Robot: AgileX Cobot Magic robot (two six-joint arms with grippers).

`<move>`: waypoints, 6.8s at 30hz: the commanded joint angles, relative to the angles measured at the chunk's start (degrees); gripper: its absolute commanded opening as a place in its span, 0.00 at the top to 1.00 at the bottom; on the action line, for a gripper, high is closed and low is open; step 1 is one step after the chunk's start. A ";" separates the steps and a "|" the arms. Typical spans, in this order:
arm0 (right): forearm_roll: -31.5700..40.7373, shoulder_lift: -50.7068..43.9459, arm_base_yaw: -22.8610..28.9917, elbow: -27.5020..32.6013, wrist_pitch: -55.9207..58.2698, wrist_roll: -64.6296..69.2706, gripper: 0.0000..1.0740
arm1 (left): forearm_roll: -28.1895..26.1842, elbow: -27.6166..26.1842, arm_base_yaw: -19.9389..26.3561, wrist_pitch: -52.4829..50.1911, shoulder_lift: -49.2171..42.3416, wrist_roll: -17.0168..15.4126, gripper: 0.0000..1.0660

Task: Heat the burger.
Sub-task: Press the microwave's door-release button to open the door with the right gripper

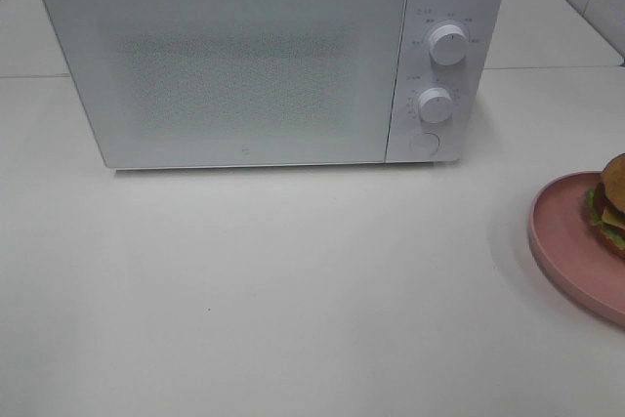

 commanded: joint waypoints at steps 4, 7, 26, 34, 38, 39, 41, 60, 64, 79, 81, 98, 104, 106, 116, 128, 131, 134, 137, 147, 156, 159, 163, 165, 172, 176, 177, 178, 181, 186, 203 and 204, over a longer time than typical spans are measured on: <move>0.06 -1.55 0.00 0.06 -0.52 0.23 0.29 | -0.57 0.17 0.17 -0.63 -1.43 0.06 0.05; 0.06 -1.55 0.00 0.06 -0.52 0.23 0.29 | -0.57 0.17 0.17 -0.63 -1.43 0.06 0.05; -2.64 10.60 0.00 -2.29 -22.52 0.63 0.29 | -0.57 0.17 0.17 -0.63 -1.43 0.06 0.05; -8.82 20.40 0.00 3.78 -46.52 0.63 0.29 | -0.57 0.17 0.17 -0.63 -1.43 0.06 0.05; -8.25 25.61 0.00 9.45 -59.99 0.63 0.32 | -0.57 0.17 0.17 -0.63 -1.43 0.06 0.05; -8.02 26.70 0.00 10.49 -62.74 0.63 0.33 | -0.57 0.17 0.17 -0.63 -1.43 0.06 0.05; -7.96 29.11 0.00 12.20 -68.07 0.63 0.37 | -0.57 0.17 0.17 -0.63 -1.43 0.06 0.05; -5.21 53.80 0.00 16.96 -95.17 2.12 1.00 | -0.57 0.17 0.17 -0.63 -1.43 0.06 0.05; -4.98 60.05 0.00 16.96 -100.21 3.21 1.00 | -0.57 0.17 0.17 -0.63 -1.43 0.06 0.05; -6.65 75.80 0.00 16.96 -108.12 20.63 1.00 | -0.57 0.17 0.17 -0.63 -1.43 0.06 0.05; -7.22 77.35 0.00 16.96 -108.69 27.39 1.00 | -0.57 0.17 0.17 -0.63 -1.43 0.06 0.05; 9.45 90.99 14.27 16.90 -115.28 67.44 1.00 | -0.57 0.17 0.17 -0.63 -1.43 0.06 0.05; 17.65 98.66 19.48 15.13 -117.86 69.44 1.00 | -0.57 0.17 0.17 -0.63 -1.43 0.06 0.05; 17.19 99.64 19.48 14.44 -117.74 69.73 1.00 | -0.57 0.17 0.17 -0.63 -1.43 0.06 0.05; 17.42 105.37 20.00 7.22 -117.06 75.17 1.00 | -0.57 0.17 0.17 -0.63 -1.43 0.06 0.05; 17.36 108.86 20.00 1.78 -112.87 77.23 1.00 | -0.57 0.17 0.17 -0.63 -1.43 0.06 0.05; 17.42 109.78 20.00 -0.52 -111.90 77.23 1.00 | -0.57 0.17 0.17 -0.63 -1.43 0.06 0.05; 17.13 111.61 20.00 -3.04 -109.26 78.78 1.00 | -0.57 0.17 0.17 -0.63 -1.43 0.06 0.05; 17.36 112.87 20.00 -3.84 -108.92 79.01 1.00 | -0.57 0.17 0.17 -0.63 -1.43 0.06 0.05; 17.88 117.57 20.00 -8.48 -109.09 80.04 1.00 | -0.57 0.17 0.17 -0.63 -1.43 0.06 0.05; 18.68 119.63 19.88 -11.29 -108.75 80.04 1.00 | -0.57 0.17 0.17 -0.63 -1.38 0.06 0.05; 19.31 119.69 19.82 -11.75 -108.69 79.53 1.00 | -0.57 0.17 0.17 -0.63 -1.38 0.06 0.05; 21.20 119.69 19.82 -11.75 -108.98 78.78 1.00 | -0.57 0.17 0.17 -0.63 -1.38 0.06 0.05; 21.20 119.75 19.82 -11.75 -109.03 78.78 1.00 | -0.57 0.17 0.17 -0.63 -1.38 0.06 0.05; 20.63 121.35 19.82 -11.75 -111.67 79.81 1.00 | -0.57 0.17 0.17 -0.63 -1.38 0.06 0.05; 20.68 121.52 19.82 -11.86 -113.90 79.76 1.00 | -0.57 0.17 0.17 -0.63 -1.38 0.06 0.05; 20.63 121.52 19.82 -12.15 -113.85 79.70 1.00 | -0.57 0.17 0.17 -0.63 -1.38 0.06 0.05; 20.63 121.52 19.82 -12.15 -113.85 79.70 1.00 | -0.57 0.17 0.17 -0.63 -1.38 0.06 0.05; 20.57 121.52 19.82 -13.12 -113.16 79.58 1.00 | -0.57 0.17 0.17 -0.63 -1.38 0.06 0.05; 20.11 121.52 19.82 -14.61 -112.59 79.13 1.00 | -0.57 0.17 0.17 -0.63 -1.38 0.06 0.05; 21.89 122.38 19.82 -17.13 -115.22 78.15 1.00 | -0.57 0.17 0.17 -0.63 -1.38 0.06 0.05; 22.00 122.27 19.82 -17.13 -115.45 78.09 1.00 | -0.57 0.17 0.17 -0.63 -1.38 0.06 0.05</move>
